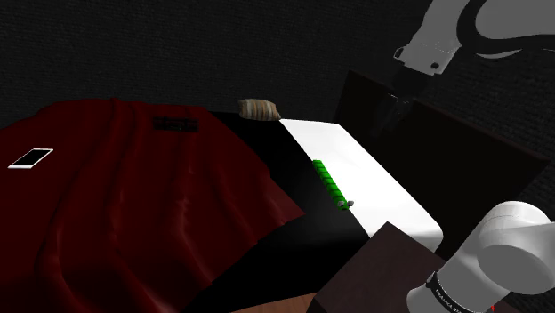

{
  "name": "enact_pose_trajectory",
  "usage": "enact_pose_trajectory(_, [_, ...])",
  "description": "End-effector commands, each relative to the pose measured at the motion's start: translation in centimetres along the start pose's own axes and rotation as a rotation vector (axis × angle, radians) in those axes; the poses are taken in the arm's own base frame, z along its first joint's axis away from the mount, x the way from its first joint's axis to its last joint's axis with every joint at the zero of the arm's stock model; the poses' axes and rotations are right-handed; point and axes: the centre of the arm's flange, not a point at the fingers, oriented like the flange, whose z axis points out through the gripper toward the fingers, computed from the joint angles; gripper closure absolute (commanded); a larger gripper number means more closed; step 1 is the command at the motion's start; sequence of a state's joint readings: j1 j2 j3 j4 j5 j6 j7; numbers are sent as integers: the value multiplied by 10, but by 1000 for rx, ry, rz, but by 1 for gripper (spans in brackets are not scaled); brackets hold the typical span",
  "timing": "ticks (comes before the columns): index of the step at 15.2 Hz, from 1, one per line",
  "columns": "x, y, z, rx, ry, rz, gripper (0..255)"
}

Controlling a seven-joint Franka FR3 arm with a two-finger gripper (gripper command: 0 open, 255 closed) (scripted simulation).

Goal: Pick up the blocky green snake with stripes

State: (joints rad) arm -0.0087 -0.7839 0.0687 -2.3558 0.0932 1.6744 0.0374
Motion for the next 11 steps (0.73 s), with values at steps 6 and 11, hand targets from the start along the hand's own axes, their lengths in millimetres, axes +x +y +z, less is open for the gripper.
enact_pose_trajectory(6, [36,29,47,-11,-10,55,0])
enact_pose_trajectory(11, [69,61,95,-23,-20,110,0])
